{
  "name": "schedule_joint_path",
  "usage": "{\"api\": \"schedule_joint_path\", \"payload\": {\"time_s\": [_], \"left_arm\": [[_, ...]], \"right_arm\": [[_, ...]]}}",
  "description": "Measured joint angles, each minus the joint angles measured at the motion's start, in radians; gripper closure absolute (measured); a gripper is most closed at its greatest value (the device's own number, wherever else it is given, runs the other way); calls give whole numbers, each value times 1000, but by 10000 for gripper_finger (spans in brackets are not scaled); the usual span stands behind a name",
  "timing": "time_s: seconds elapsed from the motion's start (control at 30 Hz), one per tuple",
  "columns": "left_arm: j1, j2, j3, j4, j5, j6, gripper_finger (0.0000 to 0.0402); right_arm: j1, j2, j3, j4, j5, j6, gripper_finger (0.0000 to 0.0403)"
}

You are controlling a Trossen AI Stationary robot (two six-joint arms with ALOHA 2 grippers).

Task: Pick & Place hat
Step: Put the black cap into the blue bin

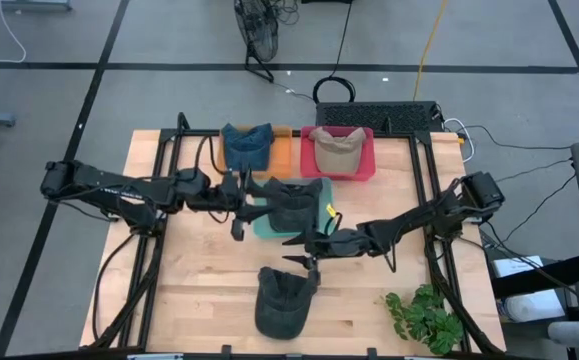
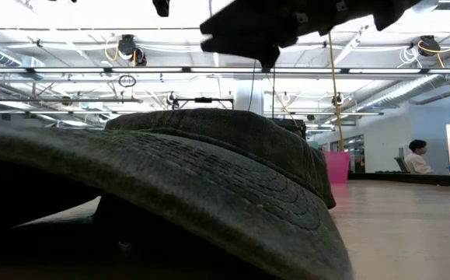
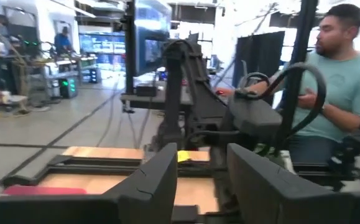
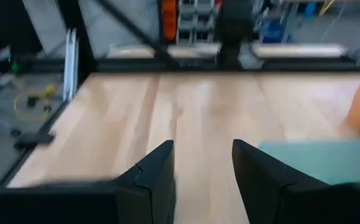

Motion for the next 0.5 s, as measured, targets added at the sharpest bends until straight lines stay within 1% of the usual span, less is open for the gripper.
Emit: {"api": "schedule_joint_path", "payload": {"time_s": [0.1, 0.17, 0.33, 0.4, 0.5], "left_arm": [[-31, 0, 0, -9, 1, -29, 252], [-44, 0, 0, -9, 1, -29, 252], [-42, -21, 0, -14, 0, -10, 252], [-34, -34, 3, 3, -19, -8, 252], [-24, -39, 1, -12, -56, -5, 252]], "right_arm": [[25, 3, 4, -105, -21, 21, 261], [45, 3, 2, -126, -23, 26, 261], [127, 3, 3, -112, -24, 99, 261], [158, 31, 4, -85, -23, 141, 261], [201, 104, 3, 15, -23, 185, 261]]}}
